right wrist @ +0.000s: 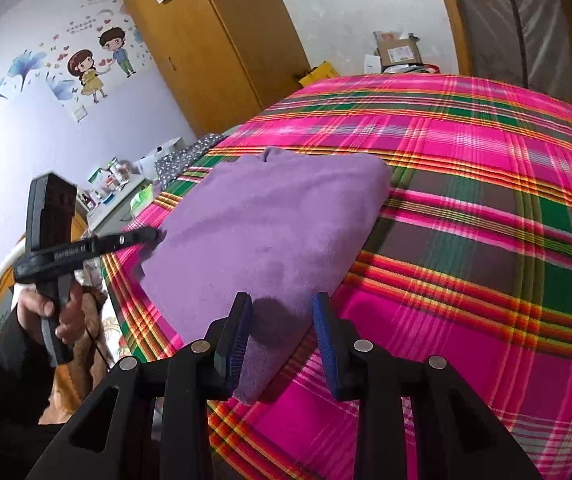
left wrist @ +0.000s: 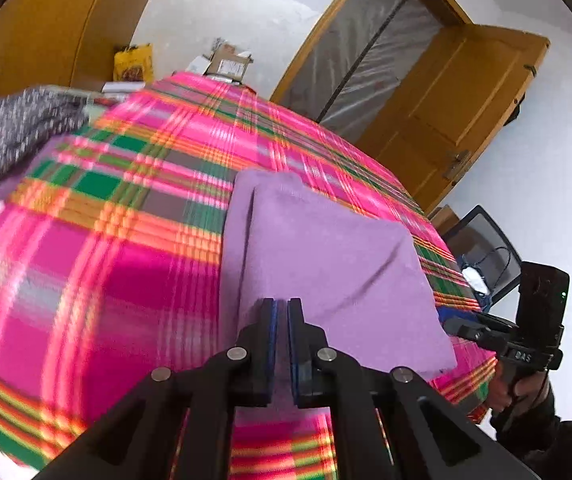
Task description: Fold clothes
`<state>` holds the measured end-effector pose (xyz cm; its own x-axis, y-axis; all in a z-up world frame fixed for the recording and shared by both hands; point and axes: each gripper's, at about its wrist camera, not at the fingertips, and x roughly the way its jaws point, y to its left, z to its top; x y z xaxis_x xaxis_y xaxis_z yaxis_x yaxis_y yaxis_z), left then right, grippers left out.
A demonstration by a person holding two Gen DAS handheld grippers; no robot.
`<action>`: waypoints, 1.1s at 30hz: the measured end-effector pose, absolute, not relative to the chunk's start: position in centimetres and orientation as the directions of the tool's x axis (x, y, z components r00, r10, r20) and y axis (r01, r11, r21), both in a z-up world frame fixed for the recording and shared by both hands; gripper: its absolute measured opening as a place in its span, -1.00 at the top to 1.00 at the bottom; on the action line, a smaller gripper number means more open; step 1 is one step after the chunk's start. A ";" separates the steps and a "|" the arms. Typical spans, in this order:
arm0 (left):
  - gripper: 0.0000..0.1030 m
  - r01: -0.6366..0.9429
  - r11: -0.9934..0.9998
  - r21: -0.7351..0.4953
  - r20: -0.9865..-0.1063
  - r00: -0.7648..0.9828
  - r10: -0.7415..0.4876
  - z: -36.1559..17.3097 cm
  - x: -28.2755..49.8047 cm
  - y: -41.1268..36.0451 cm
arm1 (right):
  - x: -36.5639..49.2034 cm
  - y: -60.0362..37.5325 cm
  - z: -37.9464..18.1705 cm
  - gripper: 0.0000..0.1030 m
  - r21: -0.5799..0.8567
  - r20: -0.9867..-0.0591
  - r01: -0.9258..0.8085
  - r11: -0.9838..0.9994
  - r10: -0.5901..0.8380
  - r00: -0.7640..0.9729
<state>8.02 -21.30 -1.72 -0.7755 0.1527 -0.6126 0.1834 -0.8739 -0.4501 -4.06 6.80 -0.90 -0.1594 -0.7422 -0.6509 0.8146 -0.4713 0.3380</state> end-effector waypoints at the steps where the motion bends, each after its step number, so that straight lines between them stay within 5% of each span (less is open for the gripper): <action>1: 0.90 0.188 -0.881 -0.433 -0.623 -0.769 0.142 -1.4 7.4 -21.5 | -4.1 6.8 -1.0 0.36 0.339 -0.652 0.814 -0.472 -0.741 -0.158; 15: 0.90 0.143 -0.851 -0.505 -0.640 -0.723 0.258 -3.0 0.0 -24.2 | -5.0 6.7 -1.2 0.36 0.343 -0.660 0.796 -0.499 -0.730 -0.174; 30: 0.90 0.145 -0.841 -0.521 -0.611 -0.752 0.249 -2.3 0.4 -24.8 | -5.9 6.7 -1.1 0.36 0.351 -0.659 0.789 -0.504 -0.732 -0.175; 33: 0.77 0.162 -0.842 -0.515 -0.615 -0.754 0.231 -2.1 0.3 -25.3 | -6.0 6.7 -1.3 0.36 0.356 -0.661 0.784 -0.508 -0.730 -0.174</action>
